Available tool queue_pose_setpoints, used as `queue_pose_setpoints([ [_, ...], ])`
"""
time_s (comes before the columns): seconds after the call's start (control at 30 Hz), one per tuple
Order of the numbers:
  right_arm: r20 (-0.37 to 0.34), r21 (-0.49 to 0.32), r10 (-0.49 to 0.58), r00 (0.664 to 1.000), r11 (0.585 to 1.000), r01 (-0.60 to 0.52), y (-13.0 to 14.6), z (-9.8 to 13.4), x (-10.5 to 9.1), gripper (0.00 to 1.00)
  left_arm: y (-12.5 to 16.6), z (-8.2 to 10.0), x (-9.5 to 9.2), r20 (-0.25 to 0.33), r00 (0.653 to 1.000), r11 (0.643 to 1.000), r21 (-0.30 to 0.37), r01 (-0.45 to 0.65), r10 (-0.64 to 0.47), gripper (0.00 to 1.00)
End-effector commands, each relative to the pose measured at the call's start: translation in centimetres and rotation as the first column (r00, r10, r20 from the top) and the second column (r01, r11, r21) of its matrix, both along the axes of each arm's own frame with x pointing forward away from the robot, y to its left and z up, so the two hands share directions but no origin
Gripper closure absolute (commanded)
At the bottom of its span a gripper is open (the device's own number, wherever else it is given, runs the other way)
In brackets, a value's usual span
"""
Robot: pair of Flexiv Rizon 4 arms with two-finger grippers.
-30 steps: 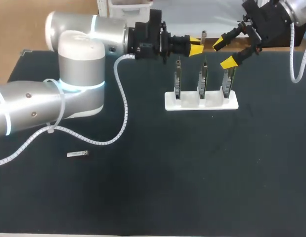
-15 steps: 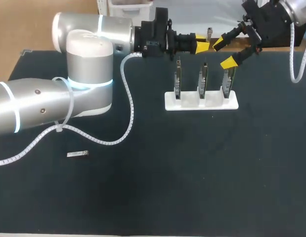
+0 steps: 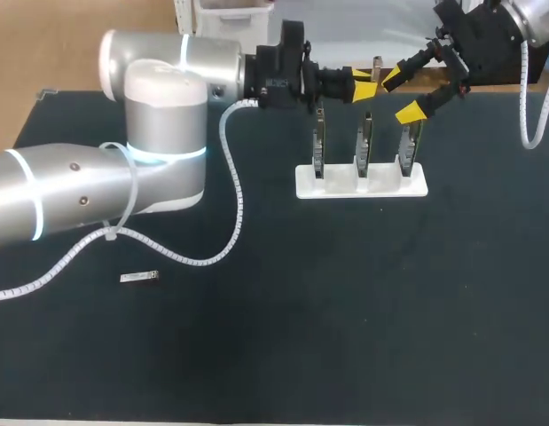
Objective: Pick up the optical module with the left hand, and insert it into the network port with the right hand.
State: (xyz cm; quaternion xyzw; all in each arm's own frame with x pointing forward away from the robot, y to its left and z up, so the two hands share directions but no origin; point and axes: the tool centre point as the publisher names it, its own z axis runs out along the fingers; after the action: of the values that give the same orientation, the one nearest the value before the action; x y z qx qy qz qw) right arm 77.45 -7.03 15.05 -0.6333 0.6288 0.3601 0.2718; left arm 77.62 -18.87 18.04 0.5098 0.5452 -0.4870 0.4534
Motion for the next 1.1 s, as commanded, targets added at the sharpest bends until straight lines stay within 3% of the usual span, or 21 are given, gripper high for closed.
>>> queue_pose_setpoints([
  [0.03, 0.002, -0.001, -0.003, 1.0, 1.0, 0.003, 0.0, 0.0, -0.1, 0.0, -0.3, -0.4, 0.6, -0.008, 1.0, 1.0, 0.003, 0.015, -0.015, 1.0],
  [0.87, 0.002, -0.001, -0.003, 1.0, 1.0, 0.003, 0.0, 0.0, -0.1, 0.0, 0.1, -1.1, 0.1, -0.051, 0.998, 0.999, -0.015, 0.029, -0.03, 1.0],
  [1.1, 0.002, -0.001, -0.003, 1.0, 1.0, 0.003, 0.0, 0.0, -0.1, 0.0, 0.1, -1.4, -0.4, -0.034, 0.999, 1.0, 0.009, 0.026, -0.026, 1.0],
])
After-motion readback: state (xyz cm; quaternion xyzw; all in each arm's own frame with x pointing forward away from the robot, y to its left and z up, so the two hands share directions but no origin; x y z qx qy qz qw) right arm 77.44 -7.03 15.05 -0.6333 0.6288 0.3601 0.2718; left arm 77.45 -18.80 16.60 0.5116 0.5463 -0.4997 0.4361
